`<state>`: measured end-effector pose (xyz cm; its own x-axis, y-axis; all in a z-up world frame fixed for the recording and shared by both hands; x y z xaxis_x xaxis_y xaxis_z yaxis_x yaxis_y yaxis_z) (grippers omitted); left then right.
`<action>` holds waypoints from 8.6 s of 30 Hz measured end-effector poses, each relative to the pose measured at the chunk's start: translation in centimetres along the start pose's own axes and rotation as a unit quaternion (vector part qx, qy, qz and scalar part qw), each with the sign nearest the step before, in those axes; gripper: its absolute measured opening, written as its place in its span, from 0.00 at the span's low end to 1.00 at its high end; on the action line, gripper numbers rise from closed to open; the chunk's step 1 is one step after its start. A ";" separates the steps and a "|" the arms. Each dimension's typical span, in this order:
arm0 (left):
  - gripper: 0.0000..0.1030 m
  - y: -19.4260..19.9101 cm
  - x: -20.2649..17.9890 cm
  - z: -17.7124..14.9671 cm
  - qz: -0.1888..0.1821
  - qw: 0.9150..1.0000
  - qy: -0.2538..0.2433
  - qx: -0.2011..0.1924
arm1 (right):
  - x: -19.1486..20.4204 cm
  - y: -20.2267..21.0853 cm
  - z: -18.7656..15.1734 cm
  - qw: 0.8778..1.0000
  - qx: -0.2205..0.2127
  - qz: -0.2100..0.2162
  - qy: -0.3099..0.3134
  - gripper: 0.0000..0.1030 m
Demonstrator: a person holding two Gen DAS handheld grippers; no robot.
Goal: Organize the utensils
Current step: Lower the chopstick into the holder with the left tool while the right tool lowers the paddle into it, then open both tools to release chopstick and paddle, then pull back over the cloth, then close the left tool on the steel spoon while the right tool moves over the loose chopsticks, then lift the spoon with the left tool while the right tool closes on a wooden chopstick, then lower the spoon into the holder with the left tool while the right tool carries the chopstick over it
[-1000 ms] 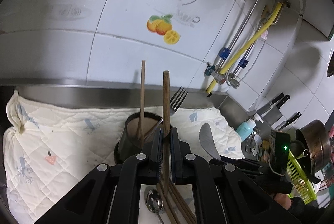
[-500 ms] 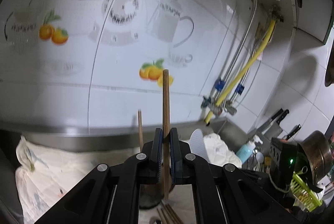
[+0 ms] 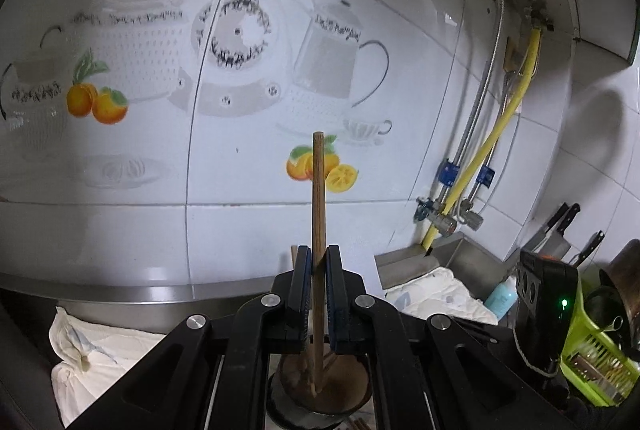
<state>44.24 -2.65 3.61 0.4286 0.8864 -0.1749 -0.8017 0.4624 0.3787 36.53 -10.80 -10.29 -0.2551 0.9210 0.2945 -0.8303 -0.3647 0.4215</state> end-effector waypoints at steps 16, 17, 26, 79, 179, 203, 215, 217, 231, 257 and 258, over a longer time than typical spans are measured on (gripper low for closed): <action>0.06 -2.5 1.3 -4.3 0.002 0.999 0.008 0.032 | -0.2 -4.1 -0.9 1.000 -0.008 0.001 0.018 0.28; 0.06 -2.5 1.4 -4.4 0.003 0.999 0.008 0.033 | -0.2 -4.4 -1.1 1.000 -0.005 0.001 0.022 0.28; 0.06 -3.2 2.0 -5.8 0.006 0.999 0.019 0.049 | -0.7 -5.5 -2.6 1.000 0.010 -0.002 0.025 0.28; 0.10 -0.4 -1.3 -15.1 0.028 0.983 0.033 0.181 | -2.7 3.3 -10.5 0.988 0.145 -0.050 0.028 0.50; 0.39 0.0 -4.3 -25.8 0.050 0.963 -0.018 0.264 | -6.0 0.4 -18.6 0.964 0.248 -0.091 -0.029 0.15; 0.39 1.2 -3.2 -24.0 0.057 0.967 -0.011 0.246 | -6.5 0.2 -17.8 0.964 0.247 -0.097 -0.019 0.09; 0.39 2.8 -3.0 -21.1 0.061 0.975 -0.011 0.213 | -4.7 5.2 -12.7 0.985 0.157 -0.073 -0.005 0.09; 0.39 3.2 -2.9 -19.9 0.062 0.977 -0.009 0.202 | -4.3 5.8 -12.0 0.987 0.146 -0.072 -0.001 0.09; 0.39 4.7 -2.7 -9.7 0.061 0.991 -0.002 0.118 | -4.0 8.8 -8.4 0.994 0.084 -0.072 0.001 0.08; 0.39 2.8 -2.0 -1.7 0.066 0.995 -0.014 0.067 | 1.1 10.1 7.3 0.995 -0.050 -0.052 0.067 0.08; 0.39 2.7 -1.8 -1.6 0.067 0.995 -0.015 0.067 | 1.3 10.0 7.7 0.995 -0.053 -0.050 0.067 0.08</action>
<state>40.61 -2.98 3.47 0.3357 0.9378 -0.0887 -0.7904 0.3317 0.5151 31.76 -14.33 0.88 -0.2259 0.9647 0.1357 -0.9007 -0.2599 0.3482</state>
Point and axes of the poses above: each gripper's, at about its wrist camera, not at the fingertips, and y roughly against the way its jaws point, x to its left, z to its top, the point moved 10 cm from there along -y, roughly the way its jaws point, and after that the axes turned 5 degrees about -y, right-handed, at the moved point
